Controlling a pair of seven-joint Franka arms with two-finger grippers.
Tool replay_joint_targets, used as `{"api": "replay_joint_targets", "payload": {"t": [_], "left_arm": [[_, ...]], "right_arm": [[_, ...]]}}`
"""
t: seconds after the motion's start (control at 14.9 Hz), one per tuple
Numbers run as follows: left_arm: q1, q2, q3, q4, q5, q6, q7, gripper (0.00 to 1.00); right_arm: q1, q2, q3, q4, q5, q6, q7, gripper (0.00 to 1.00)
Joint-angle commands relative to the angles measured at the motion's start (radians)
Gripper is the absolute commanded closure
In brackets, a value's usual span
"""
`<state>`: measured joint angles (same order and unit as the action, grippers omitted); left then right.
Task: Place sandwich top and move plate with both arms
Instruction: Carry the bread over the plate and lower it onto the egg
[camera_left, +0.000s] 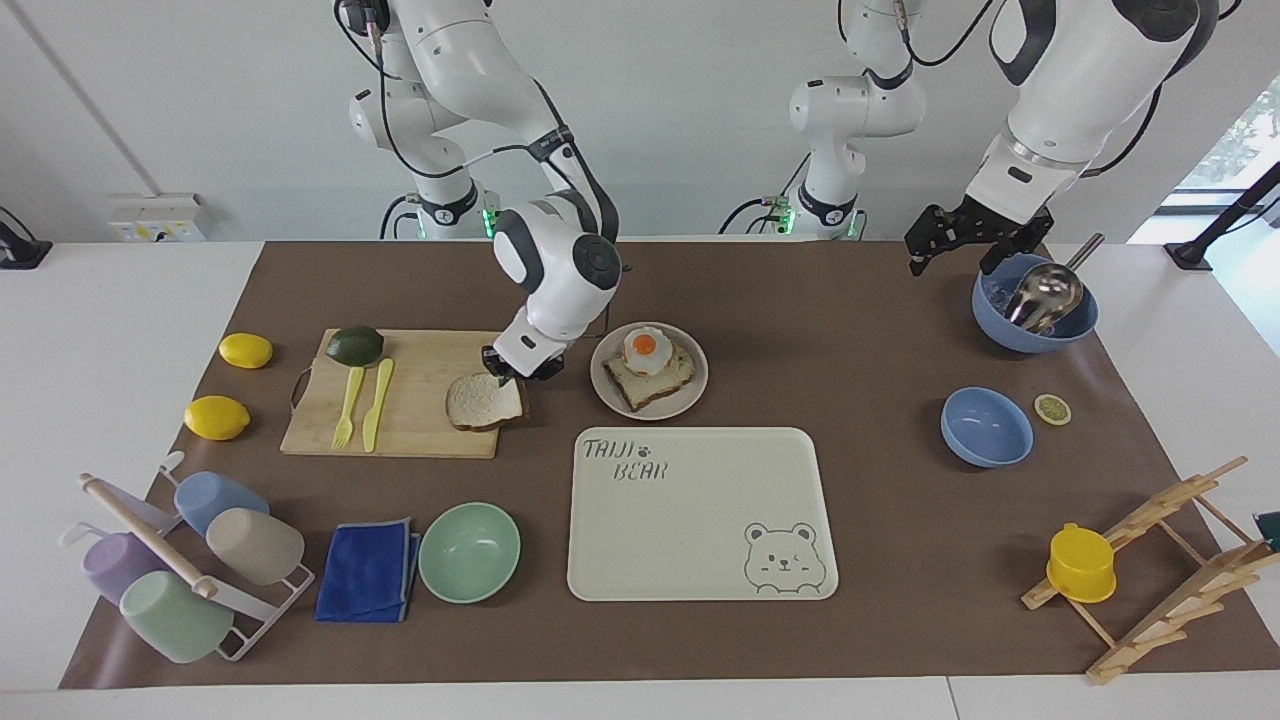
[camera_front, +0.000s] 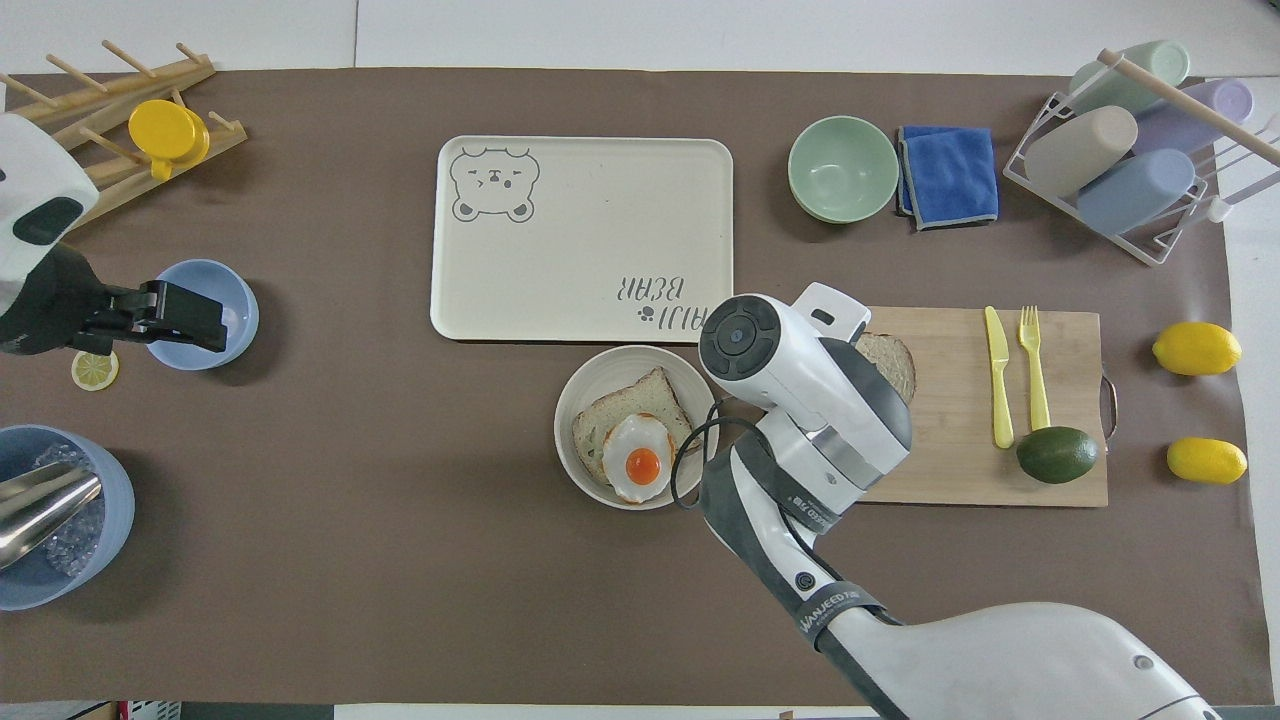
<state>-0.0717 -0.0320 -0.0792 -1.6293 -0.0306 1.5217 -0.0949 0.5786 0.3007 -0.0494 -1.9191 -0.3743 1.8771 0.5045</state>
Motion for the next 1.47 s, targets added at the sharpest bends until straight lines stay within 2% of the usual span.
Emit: {"api": "replay_joint_targets", "payload": {"t": [0.0, 0.27, 0.54, 0.67, 1.07, 1.2, 1.41], "left_arm": [[0.012, -0.019, -0.008, -0.012, 0.014, -0.006, 0.004, 0.0], [0.012, -0.019, -0.008, -0.011, 0.014, -0.006, 0.004, 0.0], [0.012, -0.019, -0.008, -0.011, 0.014, -0.008, 0.004, 0.0], [0.012, -0.019, -0.008, -0.012, 0.014, -0.008, 0.004, 0.0], [0.012, -0.019, -0.008, -0.012, 0.014, -0.008, 0.004, 0.0], [0.012, -0.019, -0.008, -0.011, 0.014, -0.006, 0.004, 0.0], [0.012, -0.019, -0.008, -0.012, 0.014, -0.008, 0.003, 0.0]], "right_arm": [[0.053, 0.017, 0.026, 0.067, 0.005, -0.044, -0.011, 0.91], [0.112, 0.032, 0.028, 0.132, 0.018, -0.081, 0.0, 0.91], [0.135, 0.043, 0.037, 0.155, 0.071, -0.059, 0.051, 0.9], [0.133, 0.054, 0.078, 0.189, 0.084, -0.056, 0.093, 0.9], [0.181, 0.057, 0.111, 0.236, 0.083, -0.168, 0.169, 0.89], [0.179, 0.066, 0.114, 0.265, 0.092, -0.164, 0.17, 0.88], [0.173, 0.078, 0.114, 0.236, 0.107, -0.115, 0.17, 0.83]]}}
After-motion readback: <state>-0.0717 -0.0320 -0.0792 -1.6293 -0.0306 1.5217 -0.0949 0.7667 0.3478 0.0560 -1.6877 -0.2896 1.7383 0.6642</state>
